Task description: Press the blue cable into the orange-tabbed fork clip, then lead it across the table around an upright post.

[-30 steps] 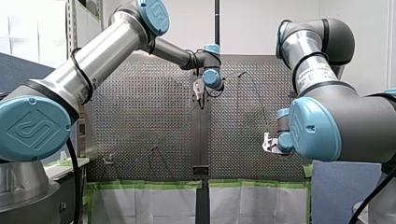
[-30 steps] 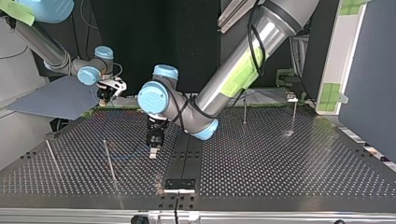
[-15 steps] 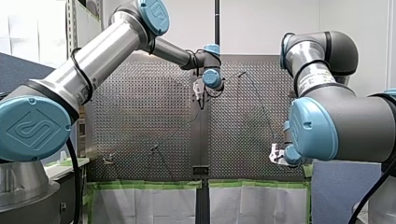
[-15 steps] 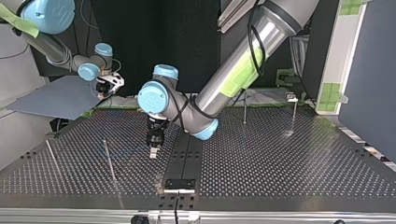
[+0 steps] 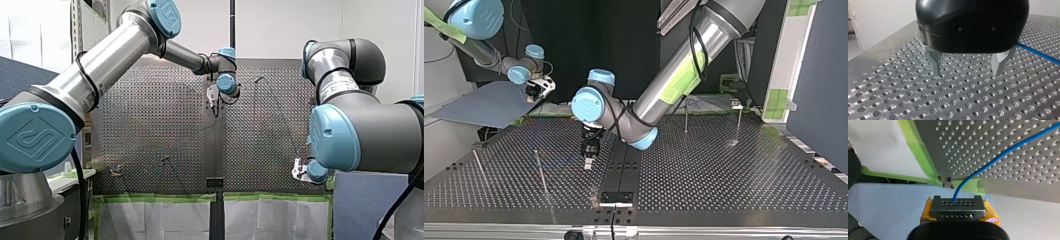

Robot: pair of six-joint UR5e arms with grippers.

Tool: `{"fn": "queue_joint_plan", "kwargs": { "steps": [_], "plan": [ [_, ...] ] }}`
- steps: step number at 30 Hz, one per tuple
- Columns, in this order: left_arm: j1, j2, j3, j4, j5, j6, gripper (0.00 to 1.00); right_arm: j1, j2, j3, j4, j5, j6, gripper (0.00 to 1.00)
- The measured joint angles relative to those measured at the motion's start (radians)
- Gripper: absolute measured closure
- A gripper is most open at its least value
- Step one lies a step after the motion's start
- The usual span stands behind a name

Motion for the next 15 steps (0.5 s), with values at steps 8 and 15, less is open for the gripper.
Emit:
{"fn": "queue_joint_plan", "kwargs": {
  "steps": [8,15],
  "plan": [
    [0.000,0.000,0.001,-0.001,-0.001,0.000,0.00,-0.005,0.043,0.000,-0.041,0.016,0.015,1.00],
    [0.001,0.000,0.001,-0.003,-0.001,0.001,0.00,-0.007,0.055,-0.001,-0.085,0.018,0.016,1.00]
  ]
}}
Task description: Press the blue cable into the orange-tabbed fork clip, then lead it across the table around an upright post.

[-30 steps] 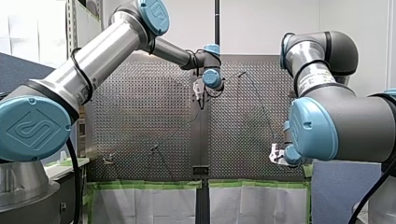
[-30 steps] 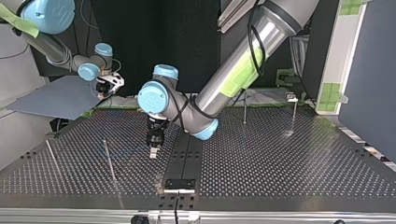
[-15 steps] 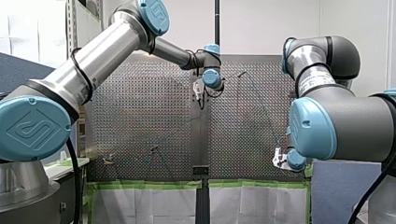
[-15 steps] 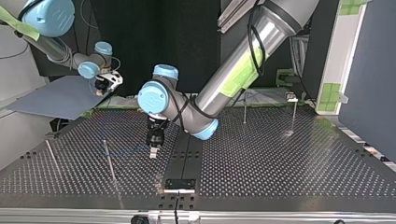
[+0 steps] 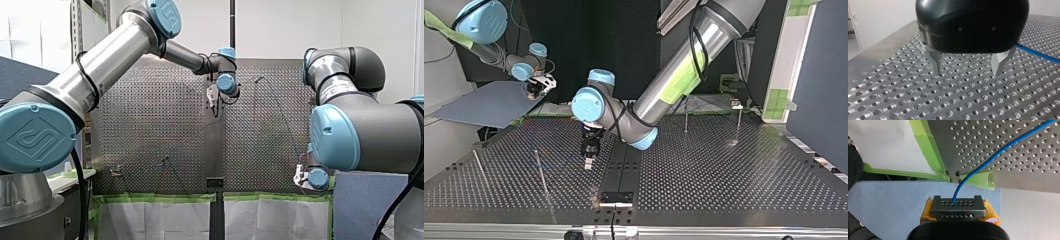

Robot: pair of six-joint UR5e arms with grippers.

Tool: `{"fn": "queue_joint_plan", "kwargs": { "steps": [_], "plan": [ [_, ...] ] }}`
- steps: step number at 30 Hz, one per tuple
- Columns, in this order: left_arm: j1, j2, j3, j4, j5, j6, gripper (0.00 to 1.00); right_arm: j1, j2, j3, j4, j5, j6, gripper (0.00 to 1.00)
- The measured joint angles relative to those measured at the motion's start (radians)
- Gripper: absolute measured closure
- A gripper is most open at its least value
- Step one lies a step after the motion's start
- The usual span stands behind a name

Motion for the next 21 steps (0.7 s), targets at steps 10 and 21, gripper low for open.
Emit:
{"fn": "queue_joint_plan", "kwargs": {
  "steps": [10,21],
  "plan": [
    [0.003,0.000,0.000,-0.001,-0.001,0.000,0.00,0.000,0.002,-0.001,-0.071,-0.003,-0.016,1.00],
    [0.001,0.000,0.000,-0.011,-0.042,0.000,0.00,-0.001,0.003,-0.045,-0.117,-0.038,-0.058,1.00]
  ]
}}
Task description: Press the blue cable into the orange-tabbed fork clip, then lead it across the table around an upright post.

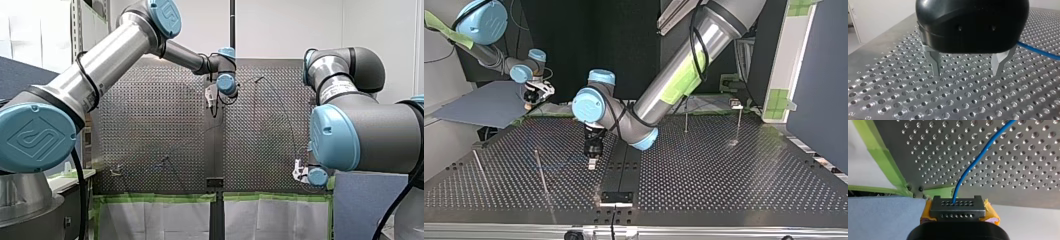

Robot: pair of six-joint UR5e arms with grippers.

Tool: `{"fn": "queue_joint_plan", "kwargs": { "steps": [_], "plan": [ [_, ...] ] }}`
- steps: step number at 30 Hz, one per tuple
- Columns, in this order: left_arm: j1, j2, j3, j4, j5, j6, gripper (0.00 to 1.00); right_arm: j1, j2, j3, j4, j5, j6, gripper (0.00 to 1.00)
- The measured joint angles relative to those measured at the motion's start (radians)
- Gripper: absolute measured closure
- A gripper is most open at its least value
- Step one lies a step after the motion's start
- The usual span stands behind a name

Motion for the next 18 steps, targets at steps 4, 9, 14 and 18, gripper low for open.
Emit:
{"fn": "queue_joint_plan", "kwargs": {
  "steps": [4,9,14,18],
  "plan": [
    [-0.003,0.000,0.000,-0.018,-0.023,-0.005,0.00,-0.001,0.000,-0.005,0.000,-0.018,-0.010,1.00],
    [-0.011,0.001,0.000,-0.054,-0.026,-0.039,0.00,-0.003,0.000,-0.006,0.003,-0.025,-0.013,1.00],
    [-0.017,0.001,0.003,-0.100,0.006,-0.088,0.00,-0.006,0.001,-0.007,0.011,-0.026,-0.016,1.00],
    [-0.025,0.001,0.023,-0.134,0.032,-0.122,0.00,-0.011,0.002,-0.007,0.028,-0.027,-0.027,1.00]
  ]
}}
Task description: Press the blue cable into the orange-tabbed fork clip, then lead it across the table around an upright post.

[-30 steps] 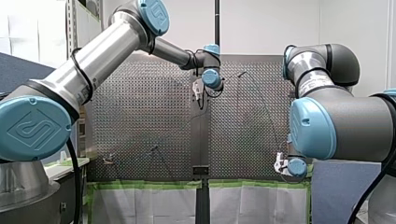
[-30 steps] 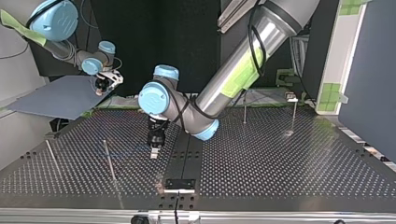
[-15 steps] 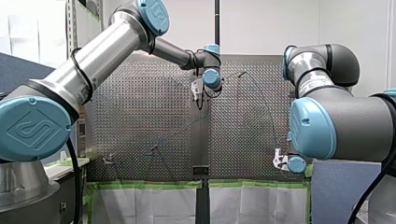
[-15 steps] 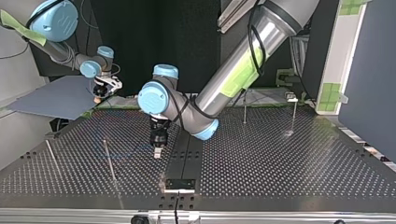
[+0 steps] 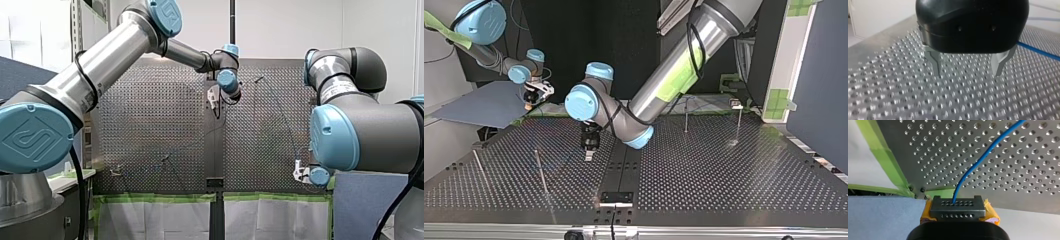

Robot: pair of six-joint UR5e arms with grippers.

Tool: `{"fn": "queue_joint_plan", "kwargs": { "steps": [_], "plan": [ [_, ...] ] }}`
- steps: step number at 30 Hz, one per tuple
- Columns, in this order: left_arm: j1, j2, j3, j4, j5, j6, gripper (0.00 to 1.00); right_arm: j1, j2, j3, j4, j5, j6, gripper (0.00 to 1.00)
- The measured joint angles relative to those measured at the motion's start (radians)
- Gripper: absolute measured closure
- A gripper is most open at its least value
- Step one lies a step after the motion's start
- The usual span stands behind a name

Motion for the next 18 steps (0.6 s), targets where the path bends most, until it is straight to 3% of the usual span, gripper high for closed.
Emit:
{"fn": "queue_joint_plan", "kwargs": {
  "steps": [3,7,13,18],
  "plan": [
    [-0.008,0.000,0.024,-0.027,0.001,-0.027,0.00,-0.001,0.000,0.000,0.013,0.000,-0.006,1.00],
    [-0.015,0.000,0.058,-0.071,-0.032,-0.071,0.00,-0.002,0.000,0.000,0.022,0.002,-0.006,1.00],
    [-0.019,0.000,0.062,-0.129,-0.053,-0.129,0.00,-0.003,0.000,0.000,0.024,0.001,-0.004,1.00],
    [-0.016,0.000,0.061,-0.172,-0.044,-0.172,0.00,-0.004,0.000,0.000,0.026,0.000,-0.005,1.00]
  ]
}}
